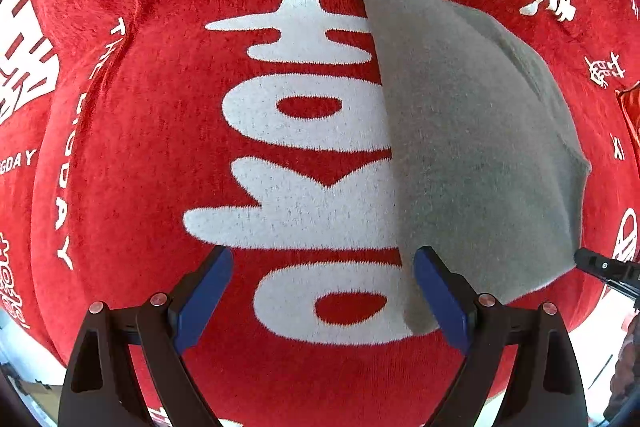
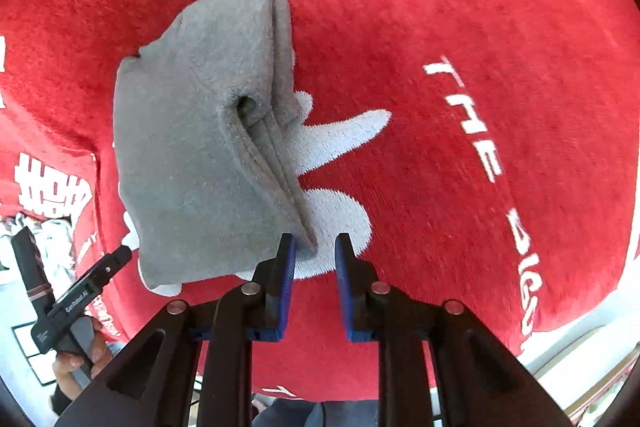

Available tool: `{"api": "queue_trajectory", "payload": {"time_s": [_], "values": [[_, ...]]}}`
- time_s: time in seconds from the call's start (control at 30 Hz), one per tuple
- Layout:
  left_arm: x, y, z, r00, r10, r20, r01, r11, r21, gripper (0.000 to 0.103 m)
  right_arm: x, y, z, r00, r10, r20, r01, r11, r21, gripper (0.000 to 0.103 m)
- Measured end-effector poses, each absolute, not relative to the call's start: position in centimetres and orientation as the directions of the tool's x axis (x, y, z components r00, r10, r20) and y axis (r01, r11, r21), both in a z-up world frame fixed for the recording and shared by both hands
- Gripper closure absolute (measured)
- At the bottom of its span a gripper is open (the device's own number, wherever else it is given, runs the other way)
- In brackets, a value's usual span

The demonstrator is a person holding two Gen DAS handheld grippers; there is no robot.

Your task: Fold small clothes

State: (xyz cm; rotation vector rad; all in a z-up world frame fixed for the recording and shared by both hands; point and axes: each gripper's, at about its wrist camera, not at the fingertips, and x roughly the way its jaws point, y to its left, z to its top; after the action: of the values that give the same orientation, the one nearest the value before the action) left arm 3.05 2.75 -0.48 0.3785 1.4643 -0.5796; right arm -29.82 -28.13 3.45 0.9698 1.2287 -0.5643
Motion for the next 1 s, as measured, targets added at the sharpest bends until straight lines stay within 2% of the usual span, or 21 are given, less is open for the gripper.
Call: {"api": "queue_trajectory", "payload": {"time_s": [0.13, 0.27, 0.4, 0.43, 0.5, 0.57, 1.0], "values": [[2.8, 3.5, 0.1, 0.019, -0.132, -0.991, 0.598, 0.796, -0.094, 0.010, -31.1, -27.8, 4.5, 0.300, 0.106, -0.948, 0.835, 0.451, 0.315, 0.079], [2.5, 3.6, 0.4, 0.014, -0.128, -0.992, 0.603, 0.792, -0.094, 0.010, -31.5, -27.2, 5.2, 0.312, 0.087, -0.946, 0.841, 0.437, 0.318, 0.066], [2.3, 4.0, 1.0, 0.041, -0.150, -0.988, 0.609, 0.787, -0.094, 0.010, -31.3, -26.5, 5.5, 0.317, 0.081, -0.945, 0.840, 0.439, 0.319, 0.065], [2.4, 3.9, 1.2, 0.042, -0.153, -0.987, 0.608, 0.788, -0.096, 0.000, -31.2, -26.4, 5.5, 0.319, 0.083, -0.944, 0.839, 0.438, 0.322, 0.065], [2.4, 4.0, 1.5, 0.042, -0.169, -0.985, 0.600, 0.792, -0.110, 0.000, -31.0, -26.3, 5.3, 0.318, 0.088, -0.944, 0.837, 0.442, 0.323, 0.062], [2.4, 4.1, 1.5, 0.045, -0.171, -0.984, 0.599, 0.793, -0.110, 0.000, -30.8, -26.3, 5.2, 0.316, 0.092, -0.944, 0.832, 0.452, 0.322, 0.053], [3.1, 2.2, 1.0, 0.089, -0.088, -0.992, 0.601, 0.799, -0.017, 0.000, -27.9, -31.3, 5.9, 0.322, 0.139, -0.936, 0.783, 0.516, 0.346, 0.049]]}}
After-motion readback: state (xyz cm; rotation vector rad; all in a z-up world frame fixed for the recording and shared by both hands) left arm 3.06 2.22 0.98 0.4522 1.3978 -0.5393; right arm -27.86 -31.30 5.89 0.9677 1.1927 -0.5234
